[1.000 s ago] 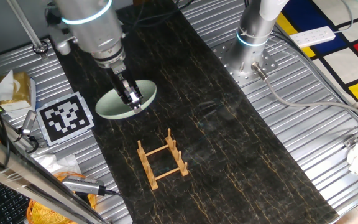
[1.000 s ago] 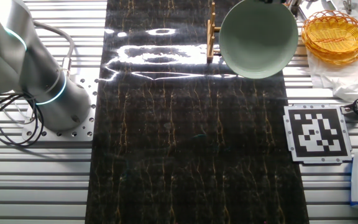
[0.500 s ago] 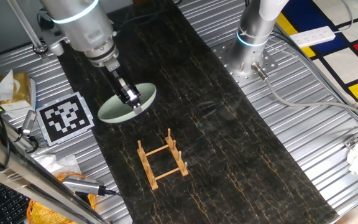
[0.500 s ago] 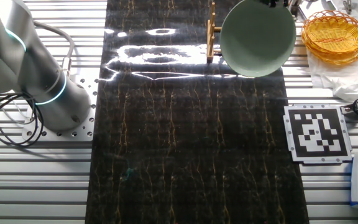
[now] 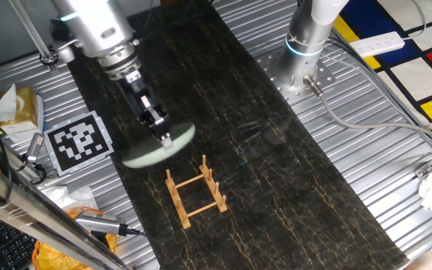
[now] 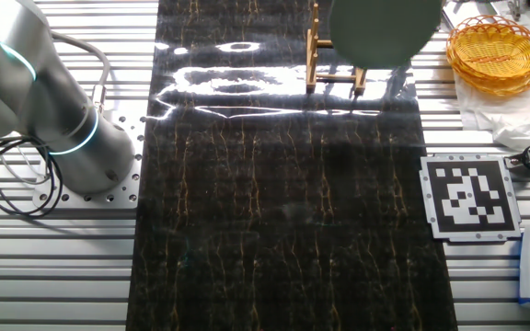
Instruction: Put the dish on the dish rack
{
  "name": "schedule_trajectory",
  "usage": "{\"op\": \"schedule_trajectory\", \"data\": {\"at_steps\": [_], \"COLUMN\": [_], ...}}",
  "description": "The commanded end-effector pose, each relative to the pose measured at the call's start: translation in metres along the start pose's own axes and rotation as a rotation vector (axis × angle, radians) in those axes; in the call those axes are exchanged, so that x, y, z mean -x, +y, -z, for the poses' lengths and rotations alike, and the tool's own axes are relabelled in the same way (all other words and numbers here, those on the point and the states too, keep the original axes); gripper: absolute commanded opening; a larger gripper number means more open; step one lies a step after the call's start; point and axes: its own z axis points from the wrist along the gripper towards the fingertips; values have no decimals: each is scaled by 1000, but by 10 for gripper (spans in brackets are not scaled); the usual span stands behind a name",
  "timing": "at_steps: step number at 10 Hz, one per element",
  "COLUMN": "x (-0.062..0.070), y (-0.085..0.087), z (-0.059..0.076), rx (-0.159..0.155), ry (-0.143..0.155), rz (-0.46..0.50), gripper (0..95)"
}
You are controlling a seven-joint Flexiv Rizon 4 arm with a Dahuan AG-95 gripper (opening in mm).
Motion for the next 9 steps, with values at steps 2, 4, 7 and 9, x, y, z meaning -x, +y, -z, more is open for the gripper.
{"op": "schedule_trajectory", "data": {"at_steps": [2, 4, 7, 9], "x": [-5, -7, -7, -7], "y": [45, 47, 38, 32], "z": [-17, -19, -23, -25], "rx": [131, 157, 148, 130], "ry": [-89, -100, -101, -93], "rz": [-110, -89, -83, -69], "gripper": [0, 0, 0, 0]}}
